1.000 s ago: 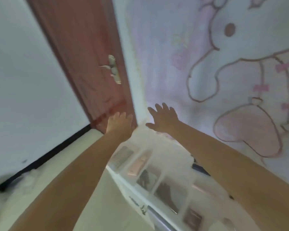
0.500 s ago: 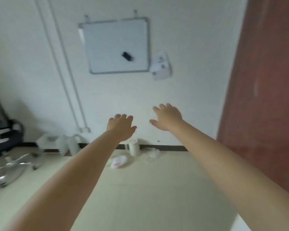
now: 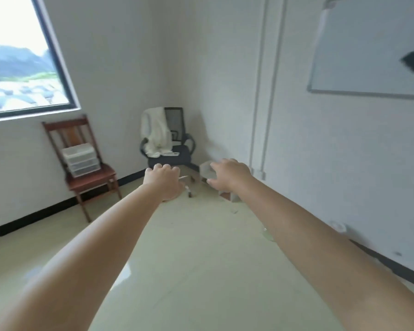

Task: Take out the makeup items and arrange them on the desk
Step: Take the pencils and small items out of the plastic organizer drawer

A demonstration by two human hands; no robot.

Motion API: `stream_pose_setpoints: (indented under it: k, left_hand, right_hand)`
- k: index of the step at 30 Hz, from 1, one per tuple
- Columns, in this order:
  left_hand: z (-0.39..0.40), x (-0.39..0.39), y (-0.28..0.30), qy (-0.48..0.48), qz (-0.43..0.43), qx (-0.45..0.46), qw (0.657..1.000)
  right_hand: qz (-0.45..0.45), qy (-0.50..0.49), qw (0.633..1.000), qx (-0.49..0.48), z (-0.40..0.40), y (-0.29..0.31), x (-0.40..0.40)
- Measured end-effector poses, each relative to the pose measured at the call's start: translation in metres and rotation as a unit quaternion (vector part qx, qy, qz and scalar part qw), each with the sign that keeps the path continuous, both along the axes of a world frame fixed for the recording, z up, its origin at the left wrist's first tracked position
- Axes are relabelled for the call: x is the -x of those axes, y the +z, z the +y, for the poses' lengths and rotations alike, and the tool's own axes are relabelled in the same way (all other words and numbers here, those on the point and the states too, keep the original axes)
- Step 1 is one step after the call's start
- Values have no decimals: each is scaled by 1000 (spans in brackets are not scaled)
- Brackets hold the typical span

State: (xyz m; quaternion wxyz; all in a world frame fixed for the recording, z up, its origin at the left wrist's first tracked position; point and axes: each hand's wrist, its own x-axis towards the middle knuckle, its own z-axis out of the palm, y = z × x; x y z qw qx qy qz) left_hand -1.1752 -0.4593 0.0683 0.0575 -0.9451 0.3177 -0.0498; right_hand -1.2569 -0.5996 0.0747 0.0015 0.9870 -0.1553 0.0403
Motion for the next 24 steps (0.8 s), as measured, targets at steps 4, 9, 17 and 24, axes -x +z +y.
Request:
stream_pose_setpoints:
  k: [4,9,17,24]
  left_hand:
    - [12,-92,-9,76,-7,-3,997]
    - [8,-204,-9,159,-1,10,987]
    - [20,-361,-19,266,25,2,964]
    - [56,-532,-36,321,36,12,946]
  right_hand:
    - [2,78,997,11,4,-13,-117]
    - [5,152,988,2,-11,-15,-250]
    - [16,264,964,-4,4,-17,-446]
    - [34,301,953,2,30,-43,-629]
